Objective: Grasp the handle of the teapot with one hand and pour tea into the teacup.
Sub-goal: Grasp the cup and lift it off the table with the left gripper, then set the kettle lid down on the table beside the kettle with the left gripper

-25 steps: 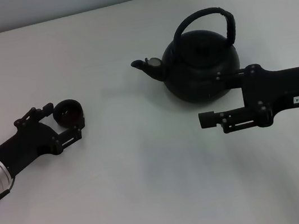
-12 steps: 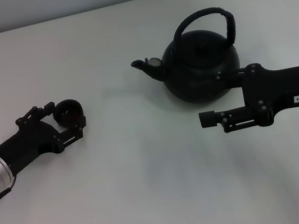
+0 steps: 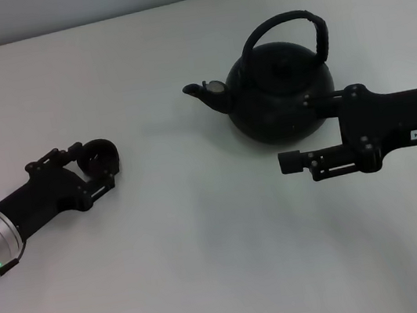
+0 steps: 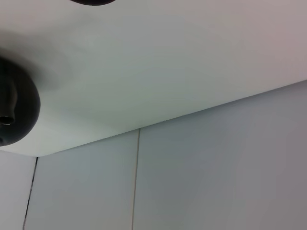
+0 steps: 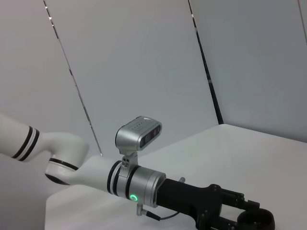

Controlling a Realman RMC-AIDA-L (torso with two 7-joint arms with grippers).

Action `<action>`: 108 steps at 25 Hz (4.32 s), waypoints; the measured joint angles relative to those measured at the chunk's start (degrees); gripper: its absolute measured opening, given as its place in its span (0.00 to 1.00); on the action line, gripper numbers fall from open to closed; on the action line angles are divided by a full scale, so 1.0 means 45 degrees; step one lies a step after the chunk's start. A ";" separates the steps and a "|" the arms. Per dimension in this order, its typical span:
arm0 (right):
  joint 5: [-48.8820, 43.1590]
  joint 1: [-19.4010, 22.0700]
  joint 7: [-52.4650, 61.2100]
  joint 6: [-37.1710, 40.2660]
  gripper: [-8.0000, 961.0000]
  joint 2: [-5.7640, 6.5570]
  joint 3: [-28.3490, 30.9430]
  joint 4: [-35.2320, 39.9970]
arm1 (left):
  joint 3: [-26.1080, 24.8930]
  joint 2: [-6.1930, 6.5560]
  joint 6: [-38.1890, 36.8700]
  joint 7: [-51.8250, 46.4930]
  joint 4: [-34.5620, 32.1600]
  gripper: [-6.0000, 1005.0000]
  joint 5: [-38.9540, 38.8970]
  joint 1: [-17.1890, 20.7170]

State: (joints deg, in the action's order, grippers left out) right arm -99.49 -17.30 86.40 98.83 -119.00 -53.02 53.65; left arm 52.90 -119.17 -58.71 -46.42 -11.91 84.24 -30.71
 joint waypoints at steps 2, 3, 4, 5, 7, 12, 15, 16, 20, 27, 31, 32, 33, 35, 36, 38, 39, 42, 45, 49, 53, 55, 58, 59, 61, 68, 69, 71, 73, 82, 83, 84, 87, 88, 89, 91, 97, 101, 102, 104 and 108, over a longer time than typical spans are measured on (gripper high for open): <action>0.0000 -0.0002 -0.0001 -0.0002 0.78 0.0000 0.0004 -0.0001 | 0.0001 0.0000 0.0032 -0.0022 0.0006 0.71 -0.0011 -0.0017; 0.0000 -0.0006 -0.0001 -0.0005 0.78 0.0000 0.0018 -0.0003 | 0.0001 0.0000 0.0027 -0.0026 0.0007 0.71 -0.0011 -0.0017; 0.0000 -0.0006 -0.0001 -0.0005 0.78 0.0000 0.0018 -0.0003 | 0.0001 0.0000 0.0027 -0.0026 0.0007 0.70 -0.0011 -0.0017; 0.0000 -0.0011 -0.0001 -0.0006 0.78 -0.0001 0.0028 -0.0004 | 0.0001 0.0000 0.0027 -0.0026 0.0007 0.70 -0.0011 -0.0017; 0.0000 -0.0019 -0.0001 -0.0008 0.78 0.0000 0.0042 -0.0006 | 0.0003 0.0001 0.0002 -0.0032 0.0011 0.69 -0.0009 -0.0017; 0.0000 -0.0023 -0.0001 -0.0024 0.78 -0.0001 0.0045 -0.0008 | 0.0002 0.0000 -0.0125 -0.0036 0.0000 0.68 -0.0010 -0.0069; 0.0000 -0.0023 -0.0001 -0.0103 0.78 -0.0001 0.0044 -0.0008 | 0.0002 0.0000 -0.0129 -0.0037 -0.0014 0.68 -0.0010 -0.0070; 0.0000 -0.0024 -0.0001 -0.0127 0.78 0.0000 0.0044 -0.0008 | 0.0002 0.0000 -0.0131 -0.0037 -0.0021 0.68 -0.0010 -0.0070; 0.0000 -0.0025 -0.0001 -0.0152 0.78 0.0000 0.0044 -0.0009 | 0.0001 0.0000 -0.0258 -0.0037 -0.0029 0.68 -0.0010 -0.0073; 0.0000 -0.0056 -0.0001 -0.0153 0.78 0.0000 0.0044 0.0008 | 0.0002 0.0000 -0.1128 -0.0037 -0.0059 0.68 -0.0010 -0.0181; 0.0000 -0.0092 -0.0001 -0.0150 0.78 0.0000 0.0044 0.0012 | 0.0134 0.0000 -0.1372 -0.0041 -0.0021 0.68 -0.0006 -0.0309; 0.0000 -0.0108 -0.0001 -0.0148 0.78 0.0000 0.0044 0.0011 | 0.0329 0.0001 -0.1446 -0.0047 -0.0020 0.68 -0.0008 -0.0394; 0.0000 -0.0130 0.0000 -0.0140 0.78 0.0000 0.0033 -0.0005 | 0.0516 0.0001 -0.1483 -0.0054 -0.0038 0.68 -0.0011 -0.0473; 0.0000 -0.0136 0.0000 -0.0128 0.78 0.0000 0.0026 -0.0014 | 0.0717 0.0001 -0.1524 -0.0074 -0.0046 0.68 -0.0010 -0.0602; 0.0000 -0.0142 0.0000 -0.0120 0.78 0.0000 0.0008 -0.0018 | 0.0717 0.0001 -0.1524 -0.0074 -0.0046 0.68 -0.0010 -0.0602; 0.0000 -0.0141 0.0000 -0.0102 0.78 0.0000 -0.0029 -0.0022 | 0.0850 0.0001 -0.1567 -0.0092 -0.0007 0.68 -0.0012 -0.0756; 0.0000 -0.0141 0.0000 -0.0102 0.78 0.0000 -0.0029 -0.0022 | 0.0934 0.0001 -0.1621 -0.0094 -0.0001 0.68 -0.0012 -0.0808; 0.0000 -0.0141 0.0000 -0.0062 0.78 0.0000 -0.0040 -0.0027 | 0.1122 0.0000 -0.1653 -0.0096 0.0004 0.68 -0.0001 -0.0926; 0.0000 -0.0140 0.0000 -0.0048 0.78 -0.0002 -0.0079 -0.0028 | 0.1367 0.0000 -0.1629 -0.0096 0.0009 0.68 0.0039 -0.0983; -0.0033 -0.0140 0.0000 -0.0046 0.77 -0.0013 -0.0099 -0.0028 | 0.1694 0.0000 -0.1515 -0.0096 0.0012 0.68 0.0013 -0.0986; -0.0052 -0.0155 0.0000 -0.0048 0.77 -0.0018 -0.0099 -0.0028 | 0.1777 0.0000 -0.1472 -0.0096 0.0012 0.68 0.0003 -0.0910; -0.0056 -0.0159 0.0000 -0.0053 0.77 -0.0020 -0.0107 -0.0027 | 0.1802 0.0000 -0.1492 -0.0096 0.0020 0.68 -0.0001 -0.0898; -0.0059 -0.0177 0.0000 -0.0052 0.77 -0.0020 -0.0113 -0.0027 | 0.1943 0.0000 -0.1438 -0.0096 0.0030 0.68 -0.0004 -0.0875; -0.0059 -0.0177 0.0000 -0.0052 0.77 -0.0020 -0.0113 -0.0027 | 0.1943 0.0000 -0.1438 -0.0096 0.0030 0.68 -0.0004 -0.0875; -0.0059 -0.0179 0.0000 -0.0051 0.77 -0.0020 -0.0114 -0.0027 | 0.1975 0.0000 -0.1427 -0.0096 0.0031 0.68 0.0000 -0.0845; -0.0059 -0.0190 0.0000 -0.0075 0.77 -0.0020 -0.0113 -0.0027 | 0.1975 0.0000 -0.1418 -0.0096 0.0075 0.68 -0.0006 -0.0793; -0.0059 -0.0197 0.0000 -0.0078 0.77 -0.0020 -0.0113 -0.0027 | 0.1974 0.0000 -0.1416 -0.0096 0.0104 0.68 -0.0007 -0.0792; -0.0058 -0.0200 0.0000 -0.0088 0.77 -0.0020 -0.0113 -0.0027 | 0.1974 0.0000 -0.1412 -0.0095 0.0128 0.68 -0.0010 -0.0792; -0.0059 -0.0210 -0.0001 -0.0097 0.77 -0.0020 -0.0113 -0.0027 | 0.1974 0.0000 -0.1411 -0.0096 0.0128 0.68 -0.0010 -0.0792; -0.0078 -0.0238 0.0000 -0.0126 0.77 -0.0019 -0.0113 -0.0027 | 0.1974 -0.0001 -0.1406 -0.0095 0.0151 0.68 -0.0011 -0.0792; -0.0079 -0.0238 0.0000 -0.0127 0.77 -0.0016 -0.0112 -0.0027 | 0.1974 0.0000 -0.1406 -0.0095 0.0151 0.68 -0.0011 -0.0792; -0.0079 -0.0241 0.0000 -0.0128 0.77 -0.0010 -0.0113 -0.0027 | 0.1974 0.0000 -0.1406 -0.0095 0.0151 0.68 -0.0011 -0.0792; -0.0079 -0.0262 0.0000 -0.0128 0.77 0.0001 -0.0113 -0.0027 | 0.1974 0.0000 -0.1407 -0.0095 0.0151 0.68 -0.0011 -0.0792; -0.0086 -0.0271 0.0000 -0.0127 0.77 0.0001 -0.0113 -0.0027 | 0.1974 0.0000 -0.1407 -0.0095 0.0150 0.68 -0.0011 -0.0792; -0.0086 -0.0271 0.0000 -0.0127 0.77 0.0001 -0.0113 -0.0027 | 0.1974 0.0000 -0.1407 -0.0095 0.0150 0.68 -0.0011 -0.0792; -0.0095 -0.0284 0.0000 -0.0129 0.77 0.0001 -0.0113 -0.0027 | 0.1974 0.0000 -0.1408 -0.0095 0.0149 0.68 -0.0011 -0.0792; -0.0098 -0.0312 -0.0014 -0.0145 0.77 0.0001 -0.0079 -0.0027 | 0.1974 0.0000 -0.1408 -0.0414 0.0122 0.68 0.0064 -0.0837; -0.0098 -0.0316 -0.0236 -0.0146 0.77 0.0001 -0.0025 -0.0026 | 0.2164 0.0000 -0.1407 -0.0601 0.0036 0.68 0.0078 -0.0854; -0.0098 -0.0317 -0.0266 -0.0146 0.77 0.0001 -0.0017 -0.0027 | 0.2222 0.0000 -0.1406 -0.0602 0.0023 0.68 0.0079 -0.0854; -0.0098 -0.0317 -0.0304 -0.0146 0.77 0.0001 -0.0004 -0.0027 | 0.2295 0.0000 -0.1399 -0.0604 0.0014 0.68 0.0080 -0.0854; -0.0098 -0.0317 -0.0308 -0.0146 0.77 0.0001 0.0004 -0.0027 | 0.2326 0.0000 -0.1392 -0.0608 0.0009 0.72 0.0056 -0.0852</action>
State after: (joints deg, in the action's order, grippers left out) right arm -99.93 -18.72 85.01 98.17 -119.00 -53.00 53.53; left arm 63.37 -119.17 -64.97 -49.15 -11.87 84.50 -34.54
